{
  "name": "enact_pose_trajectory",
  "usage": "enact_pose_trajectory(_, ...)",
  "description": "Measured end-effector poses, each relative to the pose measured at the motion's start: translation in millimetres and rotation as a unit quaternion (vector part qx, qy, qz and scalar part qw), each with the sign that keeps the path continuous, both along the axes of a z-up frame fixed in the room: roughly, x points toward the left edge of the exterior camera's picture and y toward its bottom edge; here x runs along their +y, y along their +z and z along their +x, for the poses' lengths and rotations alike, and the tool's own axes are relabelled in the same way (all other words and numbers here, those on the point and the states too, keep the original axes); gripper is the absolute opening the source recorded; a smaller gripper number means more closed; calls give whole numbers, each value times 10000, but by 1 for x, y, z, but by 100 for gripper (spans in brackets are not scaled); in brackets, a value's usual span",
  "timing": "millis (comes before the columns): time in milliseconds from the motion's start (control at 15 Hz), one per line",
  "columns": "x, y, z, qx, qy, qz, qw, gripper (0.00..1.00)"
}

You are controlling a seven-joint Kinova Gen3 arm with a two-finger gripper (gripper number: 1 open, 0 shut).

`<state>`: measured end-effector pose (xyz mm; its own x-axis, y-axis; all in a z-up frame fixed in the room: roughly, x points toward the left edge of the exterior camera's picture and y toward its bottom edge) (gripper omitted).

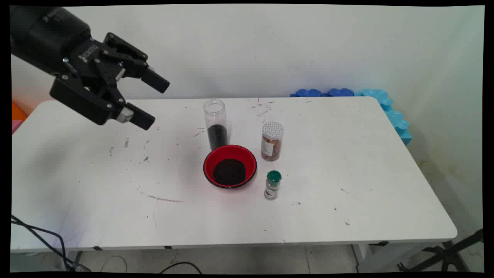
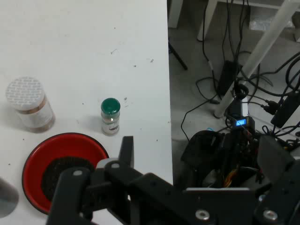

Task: Pick up the black seasoning powder from the table

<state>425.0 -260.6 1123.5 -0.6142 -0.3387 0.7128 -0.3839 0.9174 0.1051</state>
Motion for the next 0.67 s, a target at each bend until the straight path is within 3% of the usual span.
enact_pose_trajectory(667, 5, -20, 7, -139, 23, 27, 9999, 100)
